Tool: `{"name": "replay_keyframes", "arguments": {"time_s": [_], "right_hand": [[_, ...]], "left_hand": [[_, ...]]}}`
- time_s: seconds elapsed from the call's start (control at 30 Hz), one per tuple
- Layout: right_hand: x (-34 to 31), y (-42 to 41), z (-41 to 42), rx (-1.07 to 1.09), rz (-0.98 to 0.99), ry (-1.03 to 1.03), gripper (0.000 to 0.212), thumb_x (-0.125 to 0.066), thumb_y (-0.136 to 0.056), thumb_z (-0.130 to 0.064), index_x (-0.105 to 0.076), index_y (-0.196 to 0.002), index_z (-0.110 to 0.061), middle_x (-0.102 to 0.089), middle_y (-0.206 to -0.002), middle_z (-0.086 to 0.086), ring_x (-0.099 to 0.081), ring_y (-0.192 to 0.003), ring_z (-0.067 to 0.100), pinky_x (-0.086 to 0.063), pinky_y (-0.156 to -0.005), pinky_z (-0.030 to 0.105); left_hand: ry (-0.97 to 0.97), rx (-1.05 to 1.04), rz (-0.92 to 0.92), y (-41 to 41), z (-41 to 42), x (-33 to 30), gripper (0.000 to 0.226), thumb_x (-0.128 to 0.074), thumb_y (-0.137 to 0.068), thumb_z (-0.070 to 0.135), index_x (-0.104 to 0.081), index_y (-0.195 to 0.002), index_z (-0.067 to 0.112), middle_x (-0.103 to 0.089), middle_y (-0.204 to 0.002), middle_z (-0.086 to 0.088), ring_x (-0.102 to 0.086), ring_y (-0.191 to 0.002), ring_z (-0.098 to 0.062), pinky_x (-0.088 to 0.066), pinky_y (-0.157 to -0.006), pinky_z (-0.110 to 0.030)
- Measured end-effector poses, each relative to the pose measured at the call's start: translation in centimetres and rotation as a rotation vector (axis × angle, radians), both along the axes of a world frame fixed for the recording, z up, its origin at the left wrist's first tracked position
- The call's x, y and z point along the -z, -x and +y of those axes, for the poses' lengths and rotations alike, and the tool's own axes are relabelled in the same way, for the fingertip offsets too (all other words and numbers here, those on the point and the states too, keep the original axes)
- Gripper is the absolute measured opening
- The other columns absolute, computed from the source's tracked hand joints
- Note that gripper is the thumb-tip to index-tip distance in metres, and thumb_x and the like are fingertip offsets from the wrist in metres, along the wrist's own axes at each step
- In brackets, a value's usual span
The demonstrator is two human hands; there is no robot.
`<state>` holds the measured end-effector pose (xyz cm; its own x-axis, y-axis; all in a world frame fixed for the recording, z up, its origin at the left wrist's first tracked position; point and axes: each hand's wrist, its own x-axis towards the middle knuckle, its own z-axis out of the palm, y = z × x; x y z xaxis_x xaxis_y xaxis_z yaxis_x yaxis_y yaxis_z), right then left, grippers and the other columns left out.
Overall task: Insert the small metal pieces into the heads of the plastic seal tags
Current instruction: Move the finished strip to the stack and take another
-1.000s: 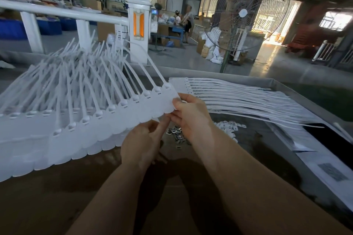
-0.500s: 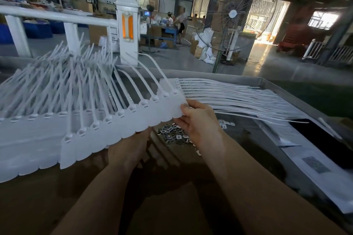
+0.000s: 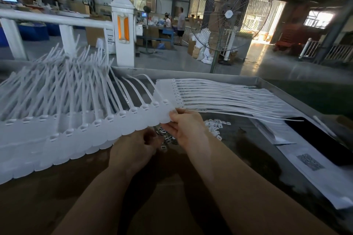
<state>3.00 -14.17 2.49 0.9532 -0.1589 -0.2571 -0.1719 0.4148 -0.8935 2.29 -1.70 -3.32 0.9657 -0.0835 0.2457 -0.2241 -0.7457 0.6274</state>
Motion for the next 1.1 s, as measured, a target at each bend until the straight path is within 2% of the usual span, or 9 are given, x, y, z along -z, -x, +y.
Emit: {"name": "replay_keyframes", "arguments": {"time_s": [0.23, 0.37, 0.47, 0.57, 0.63, 0.7, 0.87, 1.03, 1.1], "right_hand": [[-0.4, 0.1, 1.2, -0.032, 0.016, -0.007, 0.017, -0.050, -0.092, 0.004, -0.054, -0.079, -0.006, -0.062, -0.076, 0.010, -0.063, -0.061, 0.018, -0.056, -0.051, 0.025], [0.0, 0.0, 1.7, -0.024, 0.065, 0.057, 0.016, -0.050, -0.088, 0.009, -0.058, -0.095, -0.002, -0.062, -0.081, 0.012, -0.062, -0.062, 0.019, -0.054, -0.046, 0.024], [0.2, 0.0, 1.8, -0.021, 0.078, 0.160, 0.020, -0.053, -0.086, 0.008, -0.057, -0.104, -0.001, -0.060, -0.083, 0.013, -0.059, -0.059, 0.019, -0.053, -0.046, 0.024], [0.0, 0.1, 1.5, -0.021, 0.081, 0.275, 0.007, -0.058, -0.085, 0.003, -0.062, -0.085, -0.003, -0.059, -0.076, 0.012, -0.056, -0.056, 0.019, -0.051, -0.047, 0.024], [0.4, -0.3, 1.1, 0.009, 0.066, 0.385, 0.017, -0.059, -0.085, 0.001, -0.061, -0.071, -0.007, -0.059, -0.071, 0.010, -0.057, -0.061, 0.023, -0.054, -0.058, 0.033], [0.7, -0.2, 0.7, 0.021, 0.055, 0.464, 0.008, -0.059, -0.086, -0.001, -0.066, -0.082, -0.002, -0.062, -0.076, 0.013, -0.058, -0.069, 0.024, -0.054, -0.071, 0.039], [0.8, 0.5, 0.0, -0.016, 0.110, 0.499, 0.020, -0.050, -0.090, 0.001, -0.067, -0.099, 0.007, -0.064, -0.085, 0.026, -0.050, -0.063, 0.018, -0.044, -0.061, 0.031], [0.6, 1.6, -0.7, -0.062, 0.167, 0.436, 0.023, -0.051, -0.090, 0.000, -0.069, -0.077, -0.006, -0.055, -0.075, 0.014, -0.045, -0.056, 0.019, -0.042, -0.055, 0.030], [0.8, 2.3, -1.2, -0.069, 0.166, 0.446, 0.019, -0.047, -0.089, 0.003, -0.064, -0.096, 0.008, -0.051, -0.076, 0.015, -0.044, -0.057, 0.019, -0.042, -0.054, 0.030]], "left_hand": [[-0.122, 0.052, -0.100, -0.2, -0.2, 0.4, 0.018, -0.059, -0.082, 0.051, -0.058, -0.093, 0.036, -0.058, -0.088, 0.015, -0.051, -0.077, -0.004, -0.045, -0.069, -0.025], [-0.215, 0.081, -0.170, -0.2, -0.4, 0.7, 0.029, -0.053, -0.085, 0.052, -0.059, -0.103, 0.030, -0.066, -0.095, 0.011, -0.059, -0.083, -0.010, -0.047, -0.080, -0.029], [-0.256, 0.097, -0.217, -0.1, -0.5, 0.8, 0.026, -0.050, -0.087, 0.051, -0.060, -0.100, 0.030, -0.068, -0.092, 0.010, -0.061, -0.082, -0.009, -0.046, -0.075, -0.024], [-0.273, 0.114, -0.223, 0.0, -0.8, 0.7, 0.025, -0.047, -0.089, 0.051, -0.059, -0.096, 0.031, -0.068, -0.089, 0.009, -0.060, -0.077, -0.011, -0.041, -0.068, -0.024], [-0.269, 0.119, -0.191, 0.1, -0.8, 0.6, 0.026, -0.046, -0.090, 0.051, -0.059, -0.101, 0.032, -0.068, -0.092, 0.009, -0.060, -0.080, -0.011, -0.045, -0.070, -0.025], [-0.282, 0.114, -0.178, 0.2, -0.9, 0.5, 0.029, -0.045, -0.090, 0.050, -0.057, -0.109, 0.033, -0.068, -0.098, 0.008, -0.061, -0.087, -0.012, -0.047, -0.075, -0.026], [-0.331, 0.107, -0.158, 0.4, -1.2, 0.2, 0.031, -0.044, -0.092, 0.047, -0.056, -0.113, 0.028, -0.067, -0.101, 0.006, -0.061, -0.091, -0.013, -0.046, -0.083, -0.027], [-0.411, 0.088, -0.146, 0.5, -1.7, 0.2, 0.030, -0.039, -0.096, 0.043, -0.057, -0.111, 0.025, -0.066, -0.099, 0.004, -0.062, -0.089, -0.014, -0.048, -0.089, -0.031], [-0.448, 0.075, -0.143, 0.6, -1.9, 0.4, 0.031, -0.037, -0.097, 0.041, -0.056, -0.114, 0.023, -0.065, -0.102, 0.002, -0.061, -0.092, -0.016, -0.047, -0.089, -0.032]]}}
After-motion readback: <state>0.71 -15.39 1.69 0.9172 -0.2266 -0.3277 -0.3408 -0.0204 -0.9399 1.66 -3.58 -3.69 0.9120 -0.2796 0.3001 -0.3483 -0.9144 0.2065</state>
